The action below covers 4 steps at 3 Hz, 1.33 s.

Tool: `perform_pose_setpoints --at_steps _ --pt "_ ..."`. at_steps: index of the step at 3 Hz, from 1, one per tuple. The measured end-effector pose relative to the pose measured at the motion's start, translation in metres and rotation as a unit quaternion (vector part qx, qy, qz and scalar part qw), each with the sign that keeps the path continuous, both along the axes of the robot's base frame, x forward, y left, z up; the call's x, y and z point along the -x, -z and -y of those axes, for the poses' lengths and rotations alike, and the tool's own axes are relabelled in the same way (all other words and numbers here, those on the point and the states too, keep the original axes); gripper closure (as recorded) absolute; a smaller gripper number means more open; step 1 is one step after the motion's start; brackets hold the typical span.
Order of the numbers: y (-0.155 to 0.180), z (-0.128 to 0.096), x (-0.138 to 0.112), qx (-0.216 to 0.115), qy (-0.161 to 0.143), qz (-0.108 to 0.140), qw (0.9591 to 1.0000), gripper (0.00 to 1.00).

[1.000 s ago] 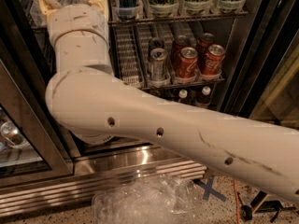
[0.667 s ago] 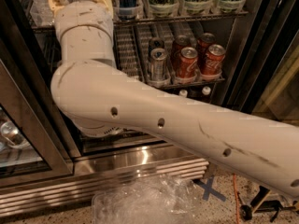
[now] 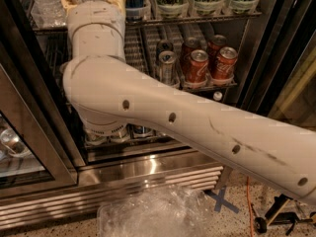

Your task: Pick water bottle from top shelf of fridge

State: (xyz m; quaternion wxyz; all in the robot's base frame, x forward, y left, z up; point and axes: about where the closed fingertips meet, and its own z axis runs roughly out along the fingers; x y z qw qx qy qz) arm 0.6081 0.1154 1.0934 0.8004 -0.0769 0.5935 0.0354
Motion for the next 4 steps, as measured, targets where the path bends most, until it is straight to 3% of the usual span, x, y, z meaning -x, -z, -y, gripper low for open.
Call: perform_pose_setpoints --at_steps 4 --pt "0.008 -0.011 -0.035 -0.018 -0.018 -0.021 0.9994 0.33"
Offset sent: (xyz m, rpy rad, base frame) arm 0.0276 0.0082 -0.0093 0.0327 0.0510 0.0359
